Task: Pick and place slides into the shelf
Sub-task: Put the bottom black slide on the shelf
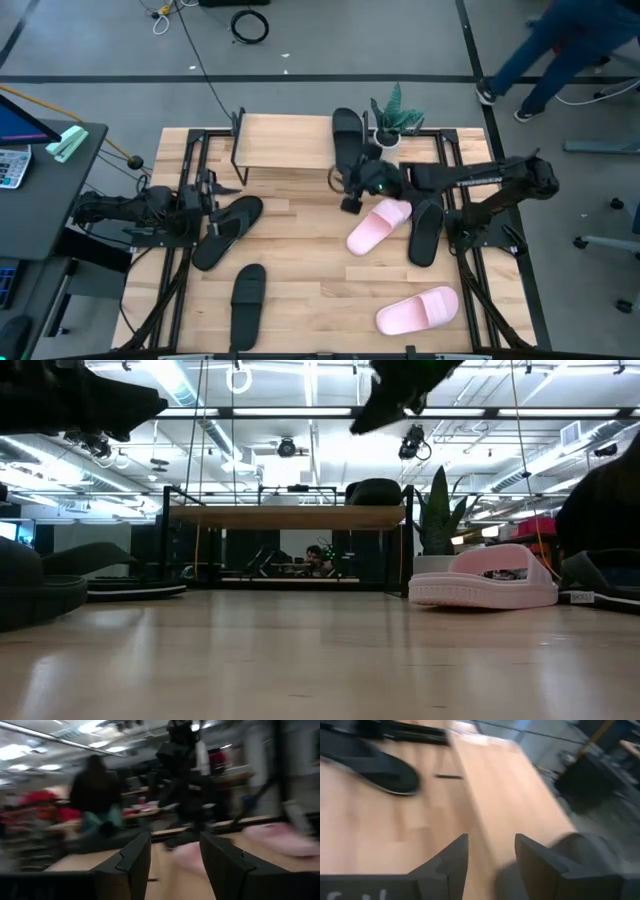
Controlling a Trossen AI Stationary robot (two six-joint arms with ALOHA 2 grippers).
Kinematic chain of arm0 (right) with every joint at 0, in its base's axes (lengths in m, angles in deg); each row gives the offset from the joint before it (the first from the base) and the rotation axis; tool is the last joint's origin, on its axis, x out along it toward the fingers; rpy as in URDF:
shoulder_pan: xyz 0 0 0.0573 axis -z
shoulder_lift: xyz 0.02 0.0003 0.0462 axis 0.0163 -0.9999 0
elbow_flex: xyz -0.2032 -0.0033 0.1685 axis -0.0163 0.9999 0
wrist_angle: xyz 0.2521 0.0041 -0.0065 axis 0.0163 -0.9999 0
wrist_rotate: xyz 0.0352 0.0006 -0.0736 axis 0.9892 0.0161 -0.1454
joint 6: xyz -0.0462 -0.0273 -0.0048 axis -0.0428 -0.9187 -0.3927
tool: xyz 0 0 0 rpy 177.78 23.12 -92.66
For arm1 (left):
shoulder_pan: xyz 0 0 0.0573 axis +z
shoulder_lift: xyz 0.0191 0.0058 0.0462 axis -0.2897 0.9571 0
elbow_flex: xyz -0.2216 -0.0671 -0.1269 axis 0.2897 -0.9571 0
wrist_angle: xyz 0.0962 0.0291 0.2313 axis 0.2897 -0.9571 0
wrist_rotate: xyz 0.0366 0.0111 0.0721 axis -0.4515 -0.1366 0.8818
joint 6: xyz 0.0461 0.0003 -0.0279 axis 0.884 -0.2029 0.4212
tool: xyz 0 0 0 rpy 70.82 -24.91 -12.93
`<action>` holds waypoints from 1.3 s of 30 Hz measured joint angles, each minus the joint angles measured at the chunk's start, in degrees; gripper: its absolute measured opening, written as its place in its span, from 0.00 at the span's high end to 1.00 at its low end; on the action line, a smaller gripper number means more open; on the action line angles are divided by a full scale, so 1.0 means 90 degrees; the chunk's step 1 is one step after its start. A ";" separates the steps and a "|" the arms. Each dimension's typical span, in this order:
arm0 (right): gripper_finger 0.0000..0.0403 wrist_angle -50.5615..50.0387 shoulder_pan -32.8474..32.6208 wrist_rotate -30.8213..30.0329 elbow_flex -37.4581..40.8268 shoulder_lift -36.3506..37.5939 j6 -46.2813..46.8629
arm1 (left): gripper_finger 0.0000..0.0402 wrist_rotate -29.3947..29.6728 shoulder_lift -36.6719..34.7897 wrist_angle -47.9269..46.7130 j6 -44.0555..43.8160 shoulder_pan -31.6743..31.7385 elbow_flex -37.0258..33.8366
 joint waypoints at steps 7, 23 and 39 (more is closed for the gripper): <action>0.59 -0.0005 -0.0790 0.0021 0.0000 0.0002 0.0088 | 0.57 -0.1904 0.0329 -0.0209 -0.1703 -0.0221 0.0000; 0.59 -0.0176 -0.0752 0.0016 0.0000 0.0002 0.0617 | 0.57 -0.1231 0.4052 -0.2411 -0.0665 -0.1071 0.2929; 0.59 -0.0483 -0.0764 0.0113 0.0001 -0.0231 0.1704 | 0.57 -0.0461 0.6909 -0.3756 -0.2408 -0.1730 0.4187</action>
